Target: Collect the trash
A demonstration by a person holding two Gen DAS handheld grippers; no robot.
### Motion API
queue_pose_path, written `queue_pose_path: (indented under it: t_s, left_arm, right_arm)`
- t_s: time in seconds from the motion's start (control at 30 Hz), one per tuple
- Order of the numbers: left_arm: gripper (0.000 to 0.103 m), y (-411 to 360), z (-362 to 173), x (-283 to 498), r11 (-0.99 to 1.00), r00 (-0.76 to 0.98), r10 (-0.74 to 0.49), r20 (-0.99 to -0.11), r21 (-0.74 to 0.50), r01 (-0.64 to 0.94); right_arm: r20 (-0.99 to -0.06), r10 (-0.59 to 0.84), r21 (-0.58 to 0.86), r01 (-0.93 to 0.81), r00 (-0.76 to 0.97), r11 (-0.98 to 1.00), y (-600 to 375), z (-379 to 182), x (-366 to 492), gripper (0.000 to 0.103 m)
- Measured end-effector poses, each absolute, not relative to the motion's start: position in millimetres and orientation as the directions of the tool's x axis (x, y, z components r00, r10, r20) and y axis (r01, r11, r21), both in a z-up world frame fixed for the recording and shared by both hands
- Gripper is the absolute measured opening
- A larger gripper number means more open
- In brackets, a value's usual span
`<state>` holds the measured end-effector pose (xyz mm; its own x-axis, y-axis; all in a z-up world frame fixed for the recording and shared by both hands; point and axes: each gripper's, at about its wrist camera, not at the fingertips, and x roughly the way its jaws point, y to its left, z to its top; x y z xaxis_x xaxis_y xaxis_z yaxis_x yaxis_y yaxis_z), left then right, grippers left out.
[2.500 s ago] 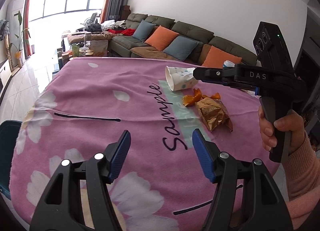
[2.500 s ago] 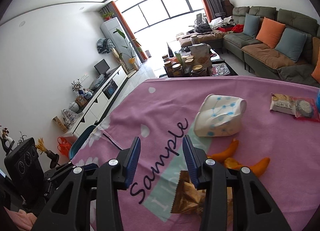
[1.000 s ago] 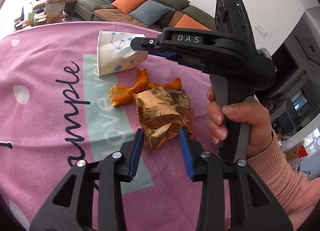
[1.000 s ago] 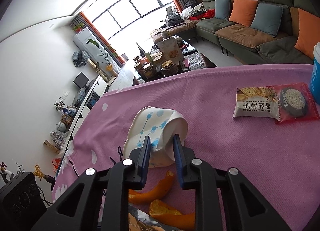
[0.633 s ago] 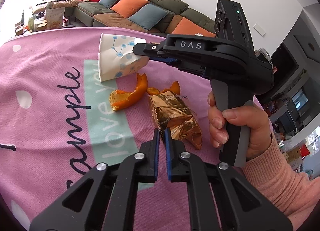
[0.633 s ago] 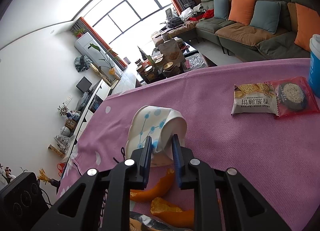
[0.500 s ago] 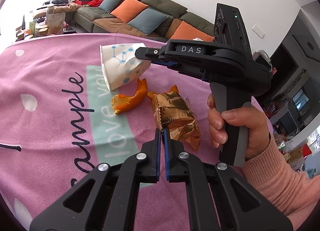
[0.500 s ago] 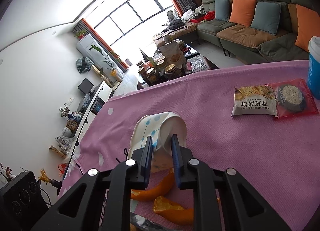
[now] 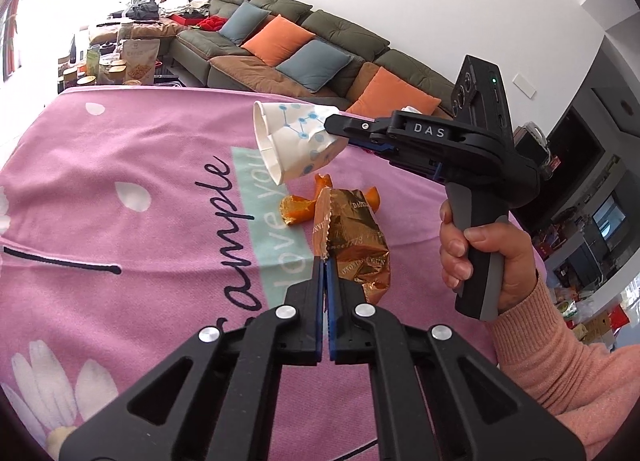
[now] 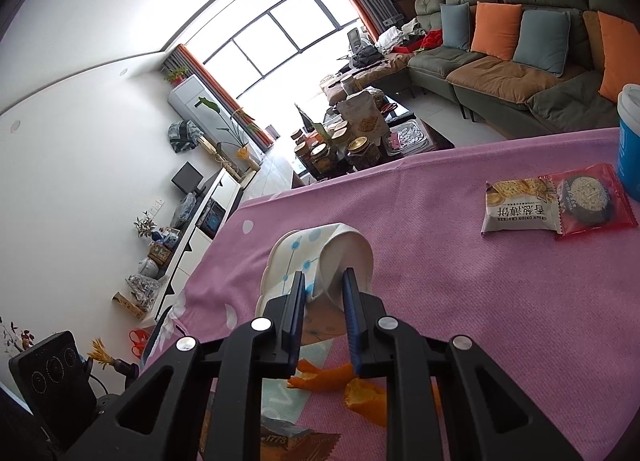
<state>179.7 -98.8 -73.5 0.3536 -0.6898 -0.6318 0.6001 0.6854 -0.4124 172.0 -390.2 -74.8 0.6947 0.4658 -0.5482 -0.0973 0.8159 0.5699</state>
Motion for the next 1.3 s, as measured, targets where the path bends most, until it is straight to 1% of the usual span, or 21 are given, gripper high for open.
queue_pose_path:
  t_s: [0.47, 1.3]
  left_arm:
    - [0.002, -20, -69, 162, 0.764, 0.456, -0.630, -0.629, -0.396, 0.509]
    - [0.002, 67, -43, 118, 0.839, 0.579, -0.544, -0.608, -0.369, 0.400]
  right_arm:
    - [-0.482, 0.541, 0.600, -0.190, 0.689, 0.777, -359, -56, 157, 0.017]
    - [-0.454, 0.634, 0.628, -0.279, 0.626, 0.726, -294, -53, 155, 0.017]
